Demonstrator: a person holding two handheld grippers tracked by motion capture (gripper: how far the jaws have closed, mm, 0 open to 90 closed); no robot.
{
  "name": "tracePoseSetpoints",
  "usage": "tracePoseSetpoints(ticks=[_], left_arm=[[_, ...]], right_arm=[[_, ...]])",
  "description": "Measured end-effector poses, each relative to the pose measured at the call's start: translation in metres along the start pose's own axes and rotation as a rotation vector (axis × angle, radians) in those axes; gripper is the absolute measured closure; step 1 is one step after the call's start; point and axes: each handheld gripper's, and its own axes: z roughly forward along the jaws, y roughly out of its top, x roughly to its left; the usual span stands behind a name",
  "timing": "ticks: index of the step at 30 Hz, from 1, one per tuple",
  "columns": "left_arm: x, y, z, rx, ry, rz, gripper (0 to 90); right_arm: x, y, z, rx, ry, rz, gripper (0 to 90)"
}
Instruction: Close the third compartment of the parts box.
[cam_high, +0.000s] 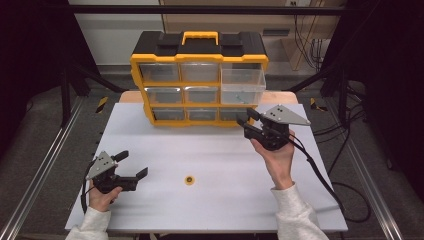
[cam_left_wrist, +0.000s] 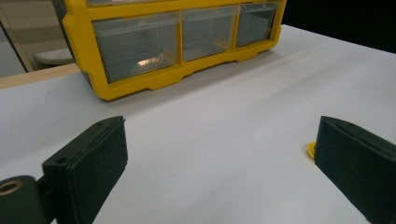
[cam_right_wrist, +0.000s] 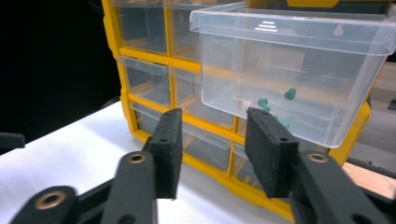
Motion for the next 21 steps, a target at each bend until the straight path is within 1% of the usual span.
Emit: tracePoseSetpoints(ticks=[6,7,14,21], left_arm=[[0.0,0.0,0.0,0.005,0.003,0.005,2.8],[0.0,0.0,0.0,0.005,0.003,0.005,2.8],[0.0,0.0,0.0,0.004,0.002,0.004,2.8],[0.0,0.0,0.0,0.001,0.002,0.004,2.8]], right_arm=[[-0.004,0.002,0.005,-0.011,-0.014,0.012,73.2],[-0.005,0.002,0.005,-0.013,-0.015,0.013,76.7],[-0.008,0.007,0.017,0.012,-0.022,0.017,89.5],[-0.013,0.011,0.03,0.029,-0.042,0.021,90.0]])
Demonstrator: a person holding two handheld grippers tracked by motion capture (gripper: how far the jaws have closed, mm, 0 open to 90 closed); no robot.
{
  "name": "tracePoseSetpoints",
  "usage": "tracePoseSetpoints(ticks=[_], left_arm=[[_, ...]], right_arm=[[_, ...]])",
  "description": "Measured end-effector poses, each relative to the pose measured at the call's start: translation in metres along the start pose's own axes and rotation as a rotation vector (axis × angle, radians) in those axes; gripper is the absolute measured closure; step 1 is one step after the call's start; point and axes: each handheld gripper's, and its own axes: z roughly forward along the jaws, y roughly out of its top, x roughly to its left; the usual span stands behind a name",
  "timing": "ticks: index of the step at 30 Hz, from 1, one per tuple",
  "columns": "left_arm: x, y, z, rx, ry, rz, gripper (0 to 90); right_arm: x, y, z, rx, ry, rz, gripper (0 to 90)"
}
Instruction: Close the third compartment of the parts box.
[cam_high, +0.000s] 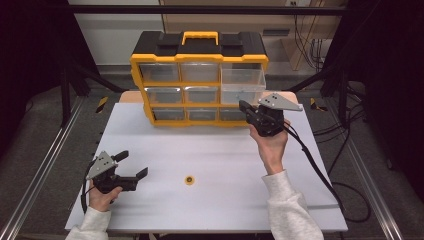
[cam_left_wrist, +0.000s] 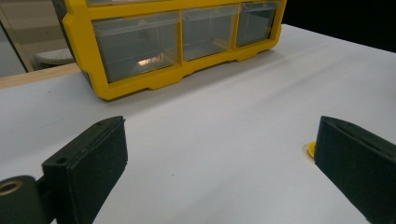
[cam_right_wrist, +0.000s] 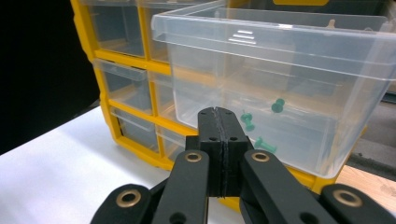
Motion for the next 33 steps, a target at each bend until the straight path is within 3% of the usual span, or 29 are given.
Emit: tracePoseSetpoints(ticks=[11,33], left_arm=[[0.0,0.0,0.0,-0.004,-0.001,-0.003,2.8],[0.001,0.001,-0.001,-0.006,-0.001,-0.001,2.8]], right_arm=[[-0.007,0.002,0.012,0.009,-0.043,-0.013,90.0],[-0.02,0.009,0.031,0.004,-0.062,-0.019,90.0]])
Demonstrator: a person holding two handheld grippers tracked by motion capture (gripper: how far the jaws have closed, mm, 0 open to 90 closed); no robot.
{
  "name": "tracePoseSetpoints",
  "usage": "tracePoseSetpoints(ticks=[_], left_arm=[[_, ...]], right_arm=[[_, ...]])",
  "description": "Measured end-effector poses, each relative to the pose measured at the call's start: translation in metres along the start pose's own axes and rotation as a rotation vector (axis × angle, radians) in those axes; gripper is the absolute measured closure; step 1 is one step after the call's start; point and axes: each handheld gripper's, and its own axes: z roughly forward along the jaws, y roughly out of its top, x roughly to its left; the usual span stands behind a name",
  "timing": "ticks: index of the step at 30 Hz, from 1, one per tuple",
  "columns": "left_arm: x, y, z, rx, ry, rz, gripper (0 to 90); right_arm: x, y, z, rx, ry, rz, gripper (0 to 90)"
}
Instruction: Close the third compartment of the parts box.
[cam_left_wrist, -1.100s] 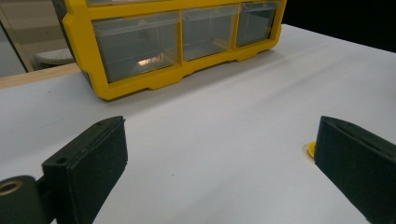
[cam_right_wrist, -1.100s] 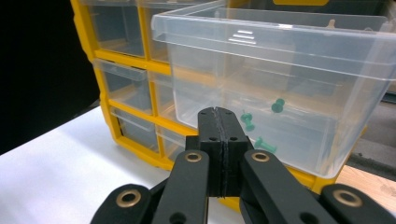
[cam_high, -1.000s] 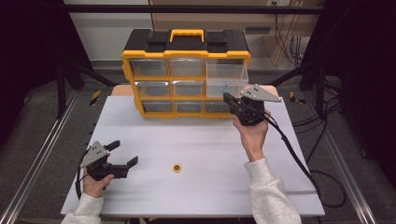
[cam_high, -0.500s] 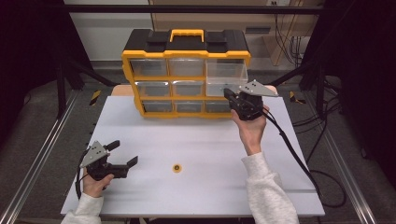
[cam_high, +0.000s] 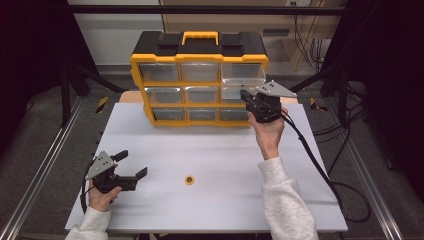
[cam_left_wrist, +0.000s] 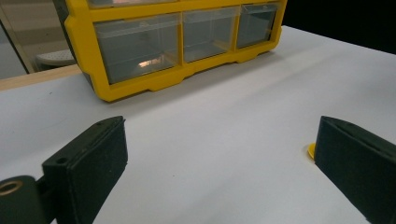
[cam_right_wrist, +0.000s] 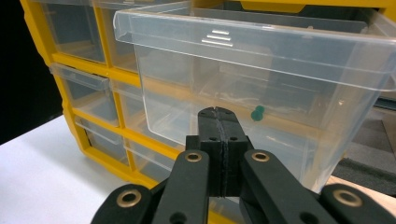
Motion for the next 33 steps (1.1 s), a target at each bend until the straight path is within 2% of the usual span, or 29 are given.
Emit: tracePoseSetpoints(ticks=[33], left_arm=[[0.001,0.0,0.0,0.0,0.002,0.0,2.8]], right_arm=[[-0.023,0.002,0.04,0.013,-0.041,0.002,90.0]])
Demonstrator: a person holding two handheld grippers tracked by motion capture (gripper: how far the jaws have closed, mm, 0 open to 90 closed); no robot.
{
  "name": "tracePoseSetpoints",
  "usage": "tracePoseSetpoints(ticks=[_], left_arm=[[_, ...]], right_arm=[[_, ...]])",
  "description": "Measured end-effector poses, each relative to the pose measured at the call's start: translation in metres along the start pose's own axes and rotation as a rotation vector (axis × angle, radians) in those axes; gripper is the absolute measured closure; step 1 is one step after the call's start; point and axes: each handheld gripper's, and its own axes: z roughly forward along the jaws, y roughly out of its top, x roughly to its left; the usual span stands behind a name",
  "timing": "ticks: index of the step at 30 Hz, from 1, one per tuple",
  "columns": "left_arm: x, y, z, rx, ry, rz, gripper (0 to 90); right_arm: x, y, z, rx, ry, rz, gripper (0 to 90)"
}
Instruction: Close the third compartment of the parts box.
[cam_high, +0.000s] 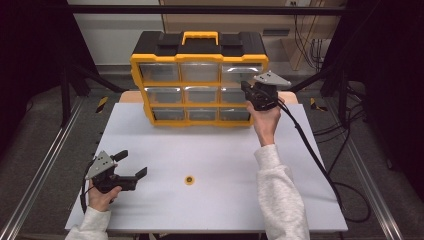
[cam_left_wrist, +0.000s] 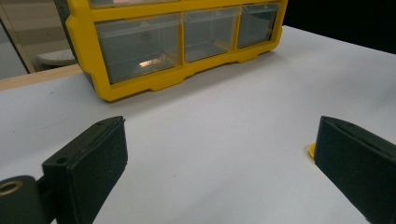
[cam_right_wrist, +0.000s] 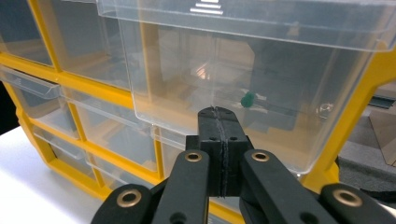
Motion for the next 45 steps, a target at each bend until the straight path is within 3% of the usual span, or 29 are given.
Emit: tracePoseSetpoints(ticks=[24,34,42,45], left_arm=[[0.0,0.0,0.0,-0.002,-0.001,-0.003,2.8],[0.0,0.0,0.0,-0.005,0.0,-0.004,2.7],[0.001,0.0,0.0,-0.006,0.002,-0.007,2.6],[0.001,0.001,0.0,-0.007,0.0,-0.008,2.6]], right_arm=[[-0.007,-0.001,0.015,0.015,-0.037,0.006,90.0],[0.004,-0.001,-0.01,-0.033,0.038,-0.002,87.7],[0.011,-0.012,-0.038,-0.049,0.109,0.015,68.9],[0.012,-0.018,-0.047,-0.048,0.13,0.025,54.3]])
